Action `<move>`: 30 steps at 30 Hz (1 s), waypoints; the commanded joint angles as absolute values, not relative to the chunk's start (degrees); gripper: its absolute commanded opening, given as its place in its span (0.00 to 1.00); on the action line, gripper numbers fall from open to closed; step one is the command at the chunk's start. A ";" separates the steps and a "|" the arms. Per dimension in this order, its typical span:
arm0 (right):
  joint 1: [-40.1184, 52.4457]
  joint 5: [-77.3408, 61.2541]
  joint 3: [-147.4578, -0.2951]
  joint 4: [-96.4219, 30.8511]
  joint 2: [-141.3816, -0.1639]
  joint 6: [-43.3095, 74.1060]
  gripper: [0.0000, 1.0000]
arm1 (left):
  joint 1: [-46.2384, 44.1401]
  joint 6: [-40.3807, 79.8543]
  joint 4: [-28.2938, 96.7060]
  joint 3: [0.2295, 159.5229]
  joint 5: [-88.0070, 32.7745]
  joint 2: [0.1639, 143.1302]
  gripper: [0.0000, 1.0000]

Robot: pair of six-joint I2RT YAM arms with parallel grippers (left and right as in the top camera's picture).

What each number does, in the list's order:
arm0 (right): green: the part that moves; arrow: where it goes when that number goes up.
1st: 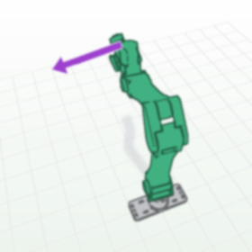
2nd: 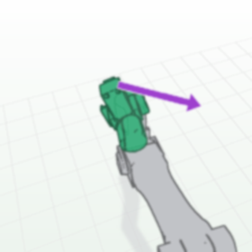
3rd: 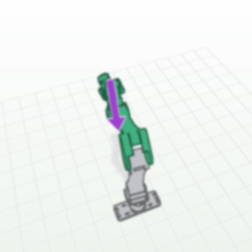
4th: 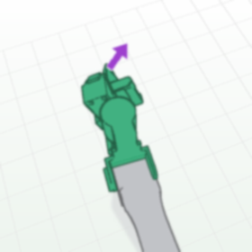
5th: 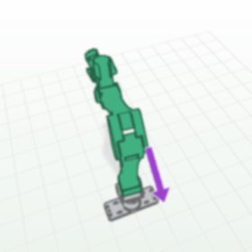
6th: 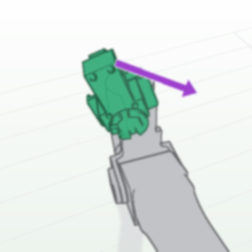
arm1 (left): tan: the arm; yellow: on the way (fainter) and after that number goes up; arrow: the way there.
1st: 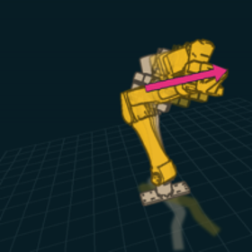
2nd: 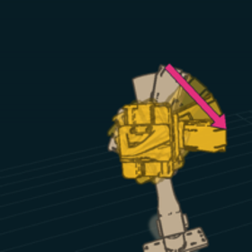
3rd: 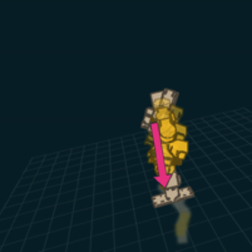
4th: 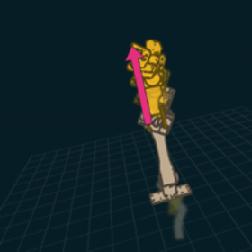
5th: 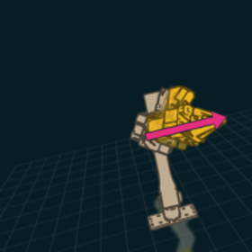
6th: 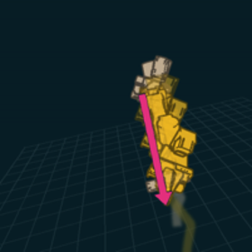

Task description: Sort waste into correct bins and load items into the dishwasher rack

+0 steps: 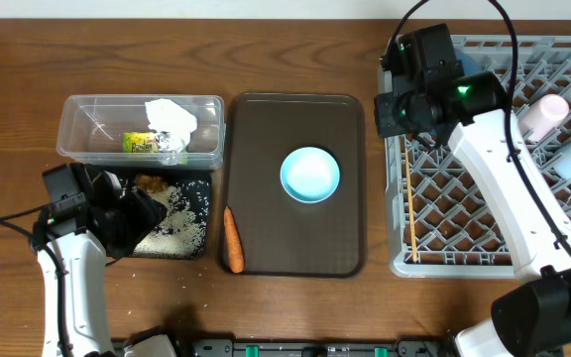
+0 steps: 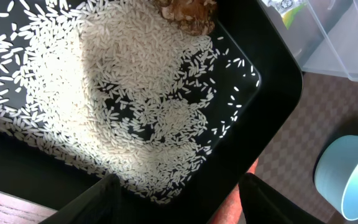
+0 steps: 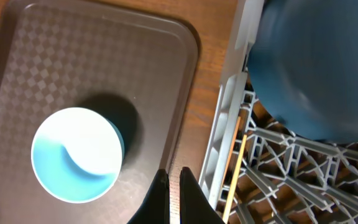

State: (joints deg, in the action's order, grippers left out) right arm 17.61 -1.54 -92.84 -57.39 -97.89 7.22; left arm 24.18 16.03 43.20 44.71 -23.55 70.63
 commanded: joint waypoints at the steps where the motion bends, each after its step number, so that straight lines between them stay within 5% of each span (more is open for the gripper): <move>1: 18.15 -1.76 -92.44 -57.60 -98.17 6.74 0.01 | 24.47 15.03 43.24 44.91 -22.85 70.72 0.62; 30: 24.69 -3.70 -92.44 -51.96 -100.09 5.48 0.05 | 24.47 15.03 43.24 44.91 -22.85 70.72 0.62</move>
